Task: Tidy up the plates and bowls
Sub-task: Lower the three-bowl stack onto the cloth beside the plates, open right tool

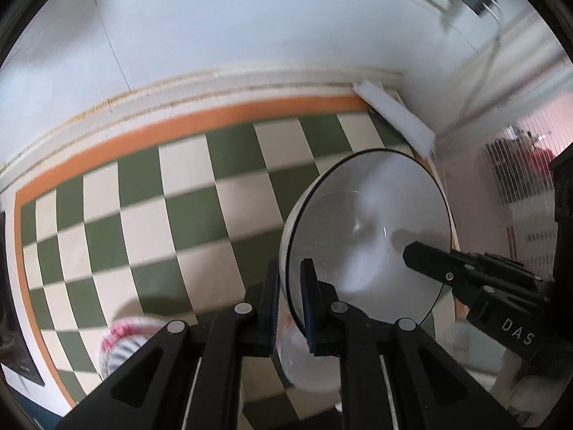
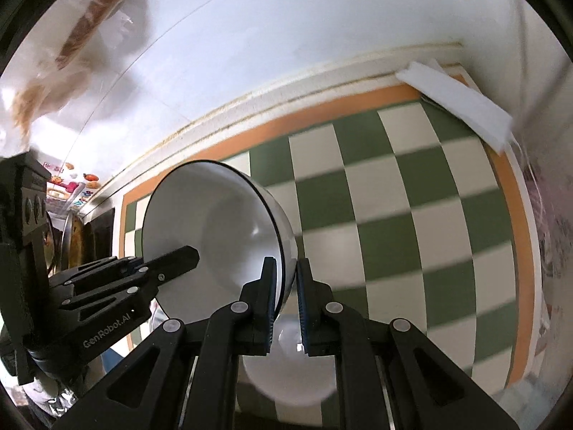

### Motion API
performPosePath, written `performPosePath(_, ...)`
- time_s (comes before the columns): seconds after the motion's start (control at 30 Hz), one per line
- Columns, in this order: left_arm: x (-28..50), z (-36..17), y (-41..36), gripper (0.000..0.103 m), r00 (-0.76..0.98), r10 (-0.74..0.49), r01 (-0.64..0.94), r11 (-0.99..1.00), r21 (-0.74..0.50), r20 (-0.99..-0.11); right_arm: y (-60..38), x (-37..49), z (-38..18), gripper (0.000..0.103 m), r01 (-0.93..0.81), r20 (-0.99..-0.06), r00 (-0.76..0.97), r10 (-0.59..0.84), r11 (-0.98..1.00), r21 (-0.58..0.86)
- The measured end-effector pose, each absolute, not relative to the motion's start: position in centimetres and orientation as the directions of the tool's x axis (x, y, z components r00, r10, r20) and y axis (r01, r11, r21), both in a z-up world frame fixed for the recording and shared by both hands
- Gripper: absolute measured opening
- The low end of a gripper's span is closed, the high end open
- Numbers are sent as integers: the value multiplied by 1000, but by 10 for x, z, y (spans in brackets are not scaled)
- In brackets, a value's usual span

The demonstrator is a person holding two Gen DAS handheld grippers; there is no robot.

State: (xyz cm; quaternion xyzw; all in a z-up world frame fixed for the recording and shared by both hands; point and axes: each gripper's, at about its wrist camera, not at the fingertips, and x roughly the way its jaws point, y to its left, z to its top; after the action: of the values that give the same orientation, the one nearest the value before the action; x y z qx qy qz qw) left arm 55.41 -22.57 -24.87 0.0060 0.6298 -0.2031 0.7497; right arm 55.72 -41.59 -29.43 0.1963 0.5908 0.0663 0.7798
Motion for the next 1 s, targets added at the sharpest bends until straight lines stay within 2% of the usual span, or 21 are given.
performPosePath(0.33,486,-278,-230,10,38,-281,345,904,-252,-959,-416,465,-330,13,204,-913,230,338,900,385)
performPosePath(1.0,474,-331,-239,10,-27,-190,334,924,-188,-981,-416,462,-384,14,237,-926,133,353,896,375)
